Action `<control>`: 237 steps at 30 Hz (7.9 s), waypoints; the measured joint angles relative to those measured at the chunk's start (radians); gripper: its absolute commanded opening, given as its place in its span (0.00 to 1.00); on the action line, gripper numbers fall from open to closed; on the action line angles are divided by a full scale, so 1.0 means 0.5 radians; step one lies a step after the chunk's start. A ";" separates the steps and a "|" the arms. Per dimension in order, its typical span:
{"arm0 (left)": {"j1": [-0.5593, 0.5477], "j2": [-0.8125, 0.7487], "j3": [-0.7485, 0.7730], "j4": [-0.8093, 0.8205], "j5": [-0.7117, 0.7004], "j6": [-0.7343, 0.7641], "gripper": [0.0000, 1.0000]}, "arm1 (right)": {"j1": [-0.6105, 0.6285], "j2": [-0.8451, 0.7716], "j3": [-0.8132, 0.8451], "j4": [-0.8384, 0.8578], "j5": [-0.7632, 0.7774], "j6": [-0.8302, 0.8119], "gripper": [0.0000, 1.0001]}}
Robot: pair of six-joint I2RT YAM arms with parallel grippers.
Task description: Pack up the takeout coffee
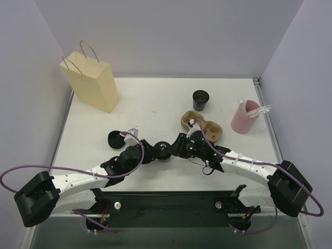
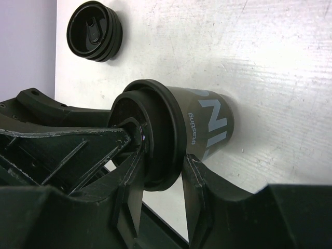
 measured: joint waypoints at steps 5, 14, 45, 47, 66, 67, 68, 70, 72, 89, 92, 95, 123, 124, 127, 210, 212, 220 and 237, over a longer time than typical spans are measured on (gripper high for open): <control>0.000 0.024 0.011 0.001 -0.050 -0.014 0.49 | -0.082 0.099 0.060 0.006 -0.151 -0.117 0.00; 0.000 0.065 0.050 -0.031 -0.163 -0.047 0.49 | -0.198 0.269 0.142 0.079 -0.368 -0.196 0.05; 0.008 0.217 0.248 -0.210 -0.264 -0.065 0.49 | -0.317 0.432 0.461 -0.270 -0.540 -0.318 0.34; 0.014 0.223 0.266 -0.230 -0.250 -0.063 0.49 | -0.319 0.433 0.463 -0.280 -0.540 -0.314 0.34; 0.291 0.126 0.443 -0.636 0.246 0.195 0.61 | -0.318 0.655 0.815 -0.620 -0.644 -0.551 0.17; 0.313 0.125 0.462 -0.669 0.293 0.237 0.61 | -0.317 0.661 0.826 -0.632 -0.652 -0.568 0.17; 0.332 0.125 0.479 -0.700 0.334 0.277 0.62 | -0.315 0.668 0.835 -0.642 -0.661 -0.581 0.17; 0.370 0.126 0.513 -0.759 0.399 0.362 0.63 | -0.313 0.688 0.864 -0.662 -0.687 -0.614 0.16; 0.413 0.134 0.544 -0.808 0.478 0.439 0.63 | -0.311 0.710 0.889 -0.680 -0.709 -0.636 0.16; 0.678 0.290 0.607 -0.723 0.938 0.734 0.55 | -0.349 0.851 1.073 -0.825 -0.780 -0.745 0.33; 0.682 0.290 0.556 -0.623 0.941 0.713 0.53 | -0.365 0.850 1.073 -0.829 -0.787 -0.716 0.36; 0.691 0.291 0.481 -0.476 0.925 0.636 0.52 | -0.385 0.848 1.073 -0.842 -0.800 -0.675 0.39; 0.663 0.346 0.340 -0.105 0.868 0.401 0.51 | -0.435 0.463 0.707 -0.699 -0.571 -0.143 0.48; 0.661 0.346 0.340 -0.105 0.865 0.400 0.50 | -0.433 0.446 0.681 -0.685 -0.560 -0.117 0.48; 0.658 0.346 0.340 -0.105 0.859 0.391 0.50 | -0.423 0.424 0.635 -0.649 -0.528 -0.055 0.48; 0.617 0.402 0.361 -0.092 0.721 0.316 0.50 | -0.450 0.578 0.759 -0.446 -0.574 -0.295 0.49; 0.616 0.402 0.365 -0.099 0.718 0.315 0.50 | -0.450 0.629 0.785 -0.472 -0.574 -0.331 0.45; 0.607 0.404 0.375 -0.116 0.698 0.317 0.50 | -0.450 0.678 0.792 -0.474 -0.610 -0.407 0.25; 0.603 0.431 0.388 -0.116 0.692 0.306 0.50 | -0.537 0.667 0.373 0.299 -0.819 -0.262 0.21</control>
